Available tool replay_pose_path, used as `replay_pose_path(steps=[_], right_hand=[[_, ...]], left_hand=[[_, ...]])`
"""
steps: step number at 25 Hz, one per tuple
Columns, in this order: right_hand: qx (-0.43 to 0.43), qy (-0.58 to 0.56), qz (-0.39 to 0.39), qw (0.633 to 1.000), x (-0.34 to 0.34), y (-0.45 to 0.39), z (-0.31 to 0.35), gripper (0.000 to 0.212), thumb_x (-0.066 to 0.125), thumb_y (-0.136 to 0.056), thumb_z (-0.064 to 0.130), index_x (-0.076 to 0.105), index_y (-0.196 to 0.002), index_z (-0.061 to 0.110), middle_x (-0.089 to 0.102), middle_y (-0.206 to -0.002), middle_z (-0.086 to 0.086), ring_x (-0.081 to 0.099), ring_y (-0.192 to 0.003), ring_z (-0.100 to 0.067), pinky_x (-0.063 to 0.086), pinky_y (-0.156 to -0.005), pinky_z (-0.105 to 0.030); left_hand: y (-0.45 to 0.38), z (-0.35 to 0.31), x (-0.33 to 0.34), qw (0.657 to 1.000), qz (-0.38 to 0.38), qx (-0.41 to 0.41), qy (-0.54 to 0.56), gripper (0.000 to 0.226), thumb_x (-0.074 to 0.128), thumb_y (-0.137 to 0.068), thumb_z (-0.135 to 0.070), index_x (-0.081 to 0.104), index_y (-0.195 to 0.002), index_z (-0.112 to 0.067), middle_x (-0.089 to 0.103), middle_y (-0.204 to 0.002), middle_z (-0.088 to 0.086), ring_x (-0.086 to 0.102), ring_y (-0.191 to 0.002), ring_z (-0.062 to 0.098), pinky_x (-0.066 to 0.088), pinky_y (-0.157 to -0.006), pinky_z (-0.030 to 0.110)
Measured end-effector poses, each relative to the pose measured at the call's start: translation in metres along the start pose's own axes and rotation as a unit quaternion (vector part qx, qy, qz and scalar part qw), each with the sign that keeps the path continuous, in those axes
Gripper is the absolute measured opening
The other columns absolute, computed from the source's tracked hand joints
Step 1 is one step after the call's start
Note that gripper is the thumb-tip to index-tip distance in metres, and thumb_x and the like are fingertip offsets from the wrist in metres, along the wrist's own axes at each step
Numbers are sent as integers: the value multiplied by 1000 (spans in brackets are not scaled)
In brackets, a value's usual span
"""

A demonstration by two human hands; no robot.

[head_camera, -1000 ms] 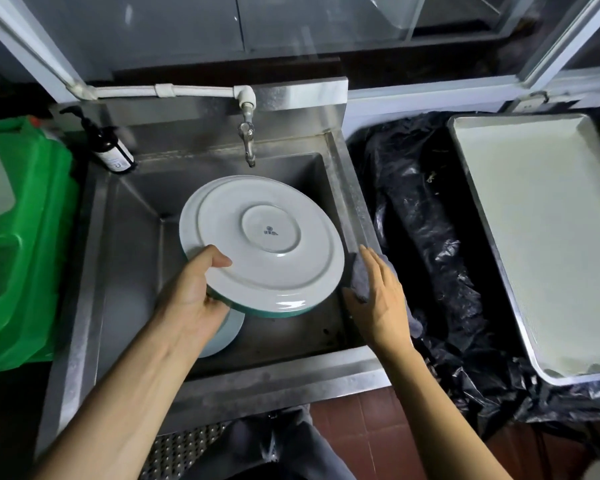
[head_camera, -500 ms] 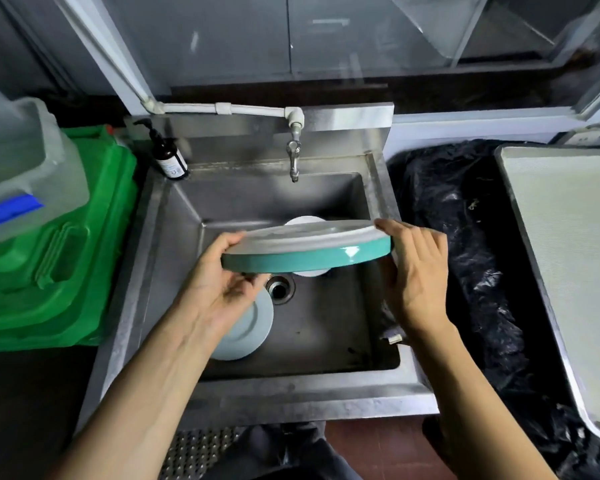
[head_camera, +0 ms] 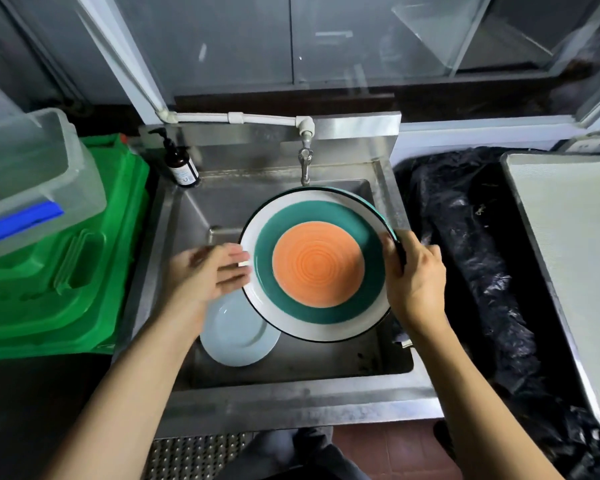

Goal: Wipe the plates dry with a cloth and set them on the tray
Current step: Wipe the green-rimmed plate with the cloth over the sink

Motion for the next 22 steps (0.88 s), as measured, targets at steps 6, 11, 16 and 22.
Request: replay_pose_path(steps=[6,11,16,22], right_hand=[[198,-30,42,979,4,15,-26,38,52,-105,37,49,-70,21,46,-53,4,44,-51,-17,23,-60,-35],[259,-56,24,964,-4,28,-36,26,55,-103,39,60,-91,17,53,-58,4,48,-56,-15,35,-57,-38],[283,-42,1,958,-23,30,-42,26,57,-101,47,62,-110,23,65,-77,12,61,-72,-5,46,-67,-33],[347,-93,-52,932,-52,34,-68,20,57,-100,37,69,-103,21,69,-89,13,63,-83,5,41,-68,-8]], left_hand=[[-28,36,-5,967,56,17,-247,42,65,-95,-28,51,-134,-34,61,-113,-2,65,-102,19,57,-89,45],[-30,47,27,979,146,-3,-144,33,63,-95,-15,56,-122,-33,72,-92,-6,74,-78,13,58,-57,24],[-32,40,48,976,162,-8,-141,32,60,-97,-14,52,-126,-26,63,-104,-1,68,-86,20,59,-54,28],[-34,41,86,964,183,20,-192,33,65,-94,-21,57,-122,-35,65,-100,-8,69,-89,24,61,-72,40]])
Point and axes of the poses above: each hand's wrist, its own y-axis away from the middle knuckle, its own x-axis out of the palm, z = x × y, the point moved 6 cm from there along -y, towards the middle knuckle
